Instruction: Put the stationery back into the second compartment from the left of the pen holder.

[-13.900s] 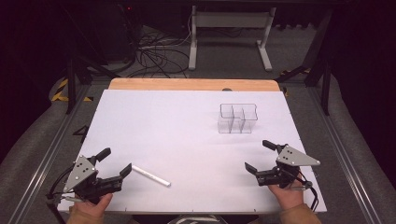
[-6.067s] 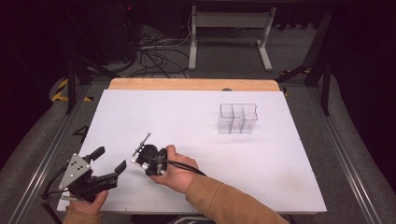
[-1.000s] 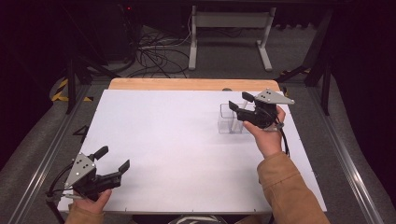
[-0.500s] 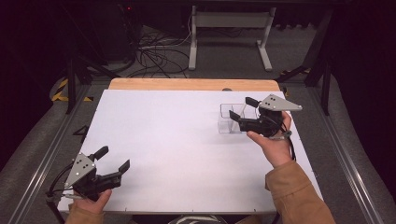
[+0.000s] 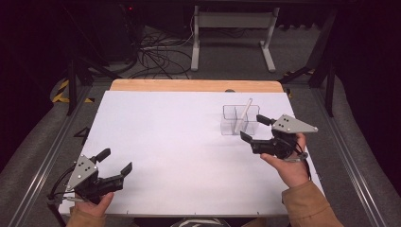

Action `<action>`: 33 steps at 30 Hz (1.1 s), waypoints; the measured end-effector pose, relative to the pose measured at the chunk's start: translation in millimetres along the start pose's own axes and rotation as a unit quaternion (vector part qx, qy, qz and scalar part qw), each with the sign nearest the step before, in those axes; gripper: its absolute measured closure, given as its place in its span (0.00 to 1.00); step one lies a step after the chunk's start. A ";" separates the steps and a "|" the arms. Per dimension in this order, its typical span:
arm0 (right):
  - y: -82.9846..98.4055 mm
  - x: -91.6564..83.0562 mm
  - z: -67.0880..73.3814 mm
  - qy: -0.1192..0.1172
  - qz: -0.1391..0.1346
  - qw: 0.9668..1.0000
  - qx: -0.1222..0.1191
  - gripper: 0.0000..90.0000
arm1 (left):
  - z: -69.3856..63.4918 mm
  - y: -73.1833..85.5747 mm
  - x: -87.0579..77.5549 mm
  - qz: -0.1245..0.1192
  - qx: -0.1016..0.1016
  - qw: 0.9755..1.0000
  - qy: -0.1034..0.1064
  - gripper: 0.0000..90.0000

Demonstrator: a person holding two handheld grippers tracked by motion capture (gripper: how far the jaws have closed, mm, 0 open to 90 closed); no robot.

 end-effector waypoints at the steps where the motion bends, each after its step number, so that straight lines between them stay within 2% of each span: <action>1: 3.4 -2.0 -0.3 -0.001 0.000 1.000 0.001 0.22 | -0.2 -0.2 0.0 0.000 0.000 1.000 0.000 0.14; 10: 40.1 -12.2 -1.9 -0.024 0.013 0.999 0.021 0.22 | -1.9 -1.7 -0.6 -0.004 0.003 1.000 0.001 0.14; 17: 63.1 -20.5 -2.3 -0.038 0.005 0.999 0.038 0.22 | -4.6 -2.0 0.5 -0.005 0.006 1.000 0.006 0.14; 21: 78.1 -22.4 -2.5 -0.046 0.013 0.998 0.050 0.21 | -5.7 -2.7 0.2 -0.007 0.008 1.000 0.008 0.14; 33: 110.2 -23.0 -0.9 -0.049 0.027 0.996 0.065 0.21 | -7.8 -1.6 1.9 -0.005 0.010 1.000 0.014 0.14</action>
Point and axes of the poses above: each handheld gripper's, and its own axes: x roughly forward along the jaws, y roughly out of its underside, z roughly to its left, the point moved 10 cm from there along x, roughly forward along the jaws, and after that the axes turned 11 degrees about x, right-handed, at the moved point
